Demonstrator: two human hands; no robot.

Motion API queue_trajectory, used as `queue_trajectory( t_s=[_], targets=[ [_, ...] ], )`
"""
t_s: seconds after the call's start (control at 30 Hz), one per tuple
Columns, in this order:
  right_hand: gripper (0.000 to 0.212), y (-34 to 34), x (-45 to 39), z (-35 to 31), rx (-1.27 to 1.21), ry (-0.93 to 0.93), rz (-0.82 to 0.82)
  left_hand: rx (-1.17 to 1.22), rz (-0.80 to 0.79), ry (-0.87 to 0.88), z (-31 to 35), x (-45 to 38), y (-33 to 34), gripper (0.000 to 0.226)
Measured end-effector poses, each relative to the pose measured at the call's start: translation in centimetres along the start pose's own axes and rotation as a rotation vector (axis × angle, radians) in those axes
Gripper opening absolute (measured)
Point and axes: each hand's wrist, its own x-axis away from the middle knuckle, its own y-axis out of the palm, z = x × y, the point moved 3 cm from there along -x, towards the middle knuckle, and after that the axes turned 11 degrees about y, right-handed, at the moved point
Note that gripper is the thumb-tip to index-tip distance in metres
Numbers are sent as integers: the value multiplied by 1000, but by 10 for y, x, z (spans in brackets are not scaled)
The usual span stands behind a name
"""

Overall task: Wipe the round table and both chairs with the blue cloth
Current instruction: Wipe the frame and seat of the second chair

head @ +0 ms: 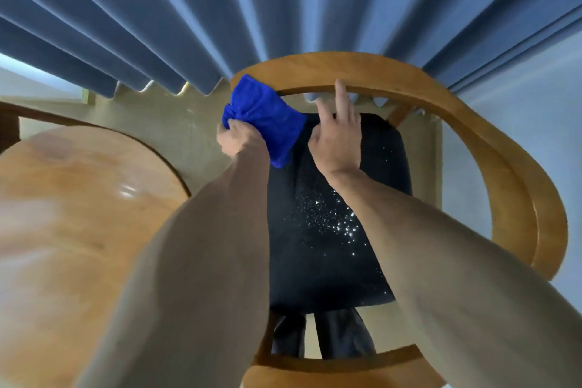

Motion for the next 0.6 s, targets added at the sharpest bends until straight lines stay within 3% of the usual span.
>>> queue_trajectory(
  t_s=[0.07, 0.13, 0.23, 0.3, 0.4, 0.5, 0.6],
  targets=[
    [40, 14, 12, -13, -56, -68, -27, -154, -98, 133, -11, -14, -10, 23],
    [35, 33, 25, -23, -95, -120, -90, -309, -300, 259, -23, -20, -14, 21],
    [41, 74, 43, -17, -61, -185, -270, -354, -464, 206, -55, -29, -13, 26],
    [50, 99, 57, -1, -13, -88, -369, -307, -439, 120, -78, -32, -13, 29],
    [53, 115, 80, 27, 1, 116, -296, -447, -331, 196, -107, -31, -20, 26],
    [56, 119, 95, 34, -39, 92, -140, -659, -253, 209, -132, -34, -37, 35],
    [76, 135, 97, 19, 2, 25, -193, -757, -292, 186, -156, -45, -44, 35]
  ],
)
